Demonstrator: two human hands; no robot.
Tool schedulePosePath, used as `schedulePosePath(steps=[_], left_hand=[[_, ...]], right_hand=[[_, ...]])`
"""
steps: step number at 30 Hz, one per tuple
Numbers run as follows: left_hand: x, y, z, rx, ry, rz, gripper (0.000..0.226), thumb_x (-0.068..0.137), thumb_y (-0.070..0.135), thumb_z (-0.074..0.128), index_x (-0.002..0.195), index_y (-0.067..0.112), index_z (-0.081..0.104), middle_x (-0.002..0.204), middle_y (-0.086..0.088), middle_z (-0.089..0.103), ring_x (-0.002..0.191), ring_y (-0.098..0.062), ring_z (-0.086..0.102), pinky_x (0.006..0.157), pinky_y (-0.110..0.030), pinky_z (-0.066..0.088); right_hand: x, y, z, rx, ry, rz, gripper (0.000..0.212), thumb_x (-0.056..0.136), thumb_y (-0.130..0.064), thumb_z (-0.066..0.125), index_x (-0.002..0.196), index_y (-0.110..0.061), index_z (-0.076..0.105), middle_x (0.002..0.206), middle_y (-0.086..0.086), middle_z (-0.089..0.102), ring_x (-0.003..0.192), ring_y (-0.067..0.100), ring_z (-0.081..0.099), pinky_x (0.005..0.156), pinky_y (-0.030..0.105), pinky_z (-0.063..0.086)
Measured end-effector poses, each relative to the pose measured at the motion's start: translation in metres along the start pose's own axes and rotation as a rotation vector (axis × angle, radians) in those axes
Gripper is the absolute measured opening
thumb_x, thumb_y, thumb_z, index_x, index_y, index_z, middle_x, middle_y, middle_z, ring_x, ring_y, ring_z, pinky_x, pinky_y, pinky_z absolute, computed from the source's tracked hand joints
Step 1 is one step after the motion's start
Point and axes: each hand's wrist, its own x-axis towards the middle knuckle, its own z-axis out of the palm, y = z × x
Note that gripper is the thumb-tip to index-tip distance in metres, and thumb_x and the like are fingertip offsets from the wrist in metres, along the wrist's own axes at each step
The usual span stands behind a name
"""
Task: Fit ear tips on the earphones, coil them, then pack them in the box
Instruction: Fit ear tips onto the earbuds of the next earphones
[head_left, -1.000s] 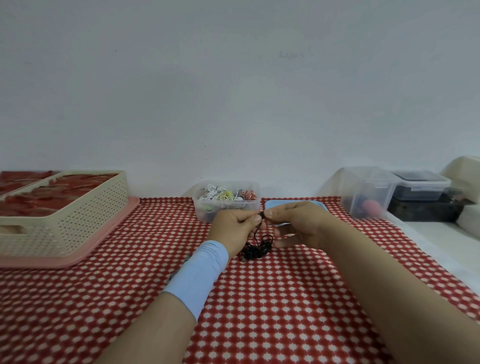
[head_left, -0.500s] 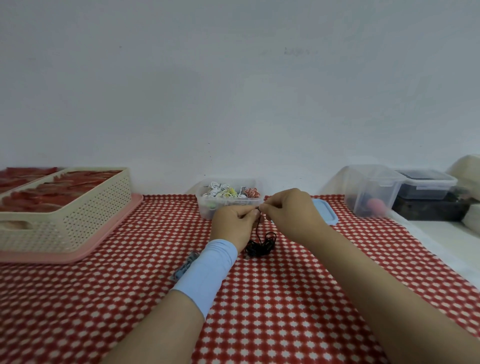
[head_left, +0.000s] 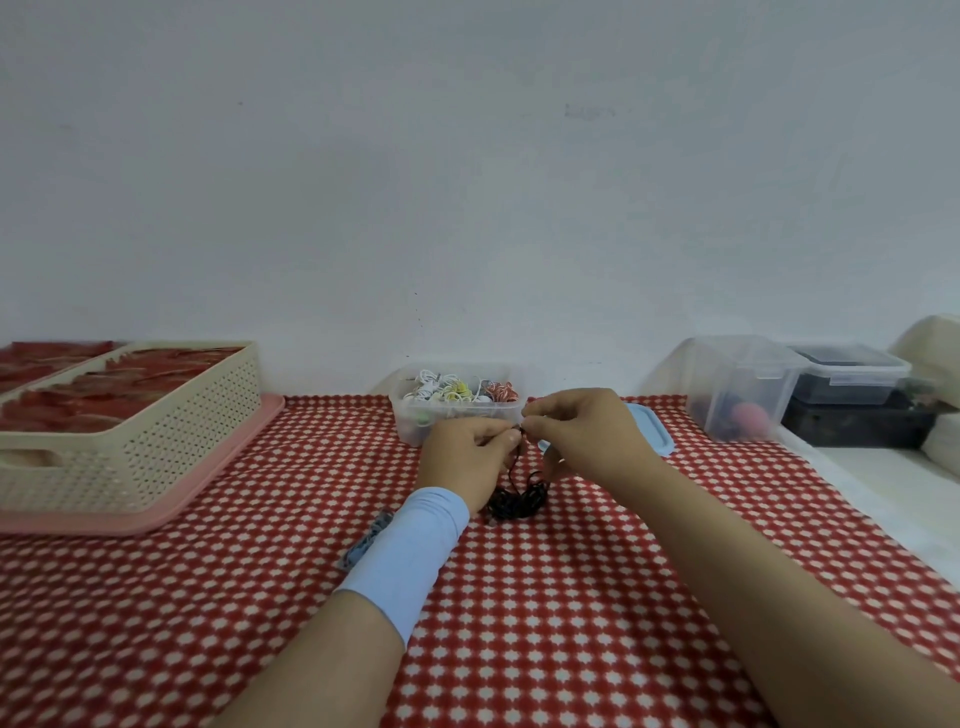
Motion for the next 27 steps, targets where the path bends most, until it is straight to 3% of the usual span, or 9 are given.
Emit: schedulePosePath(steps=[3,10,16,20,27], left_hand=[[0.001,0.0,-0.001,-0.059,0.023,-0.039,0.013,0.091,0.019,0.066,0.098,0.02,0.078,0.069,0.015,0.07,0.061,-0.001,0.064,0.069,-0.016,0.052],[0.002,-0.001,-0.005,-0.117,-0.021,-0.081,0.013,0.091,0.019,0.065,0.092,0.024,0.077,0.064,0.012,0.069,0.055,0.003,0.059,0.062,-0.01,0.049],[0.004,0.001,-0.004,-0.163,-0.038,-0.094,0.016,0.092,0.017,0.065,0.085,0.026,0.076,0.064,0.012,0.07,0.059,-0.003,0.062,0.068,-0.017,0.053],[0.005,-0.001,-0.004,-0.171,-0.062,-0.079,0.014,0.092,0.016,0.065,0.097,0.017,0.078,0.074,0.008,0.074,0.06,-0.002,0.062,0.071,-0.02,0.055],[0.004,-0.002,-0.006,-0.152,-0.066,-0.047,0.017,0.092,0.013,0.064,0.104,0.015,0.076,0.075,0.006,0.072,0.055,0.003,0.06,0.063,-0.011,0.051]], right_hand=[[0.002,0.0,-0.001,0.02,0.014,-0.042,0.012,0.092,-0.008,0.073,0.084,-0.015,0.077,0.077,0.003,0.077,0.057,0.026,0.072,0.064,0.046,0.064],[0.002,-0.002,-0.011,-0.037,-0.12,-0.087,0.015,0.09,-0.003,0.073,0.091,-0.017,0.078,0.069,-0.003,0.076,0.061,0.022,0.073,0.062,0.037,0.064],[0.004,0.0,-0.014,-0.006,-0.094,-0.042,0.01,0.09,-0.004,0.075,0.096,-0.01,0.08,0.078,0.011,0.078,0.06,0.023,0.071,0.062,0.035,0.064],[0.001,-0.001,-0.014,0.105,-0.116,-0.024,0.009,0.088,-0.003,0.076,0.089,-0.012,0.079,0.081,0.013,0.078,0.06,0.021,0.069,0.057,0.033,0.063],[0.0,-0.002,-0.016,0.112,-0.175,-0.023,0.01,0.088,-0.004,0.076,0.092,-0.012,0.08,0.08,0.008,0.078,0.061,0.019,0.069,0.061,0.036,0.064]])
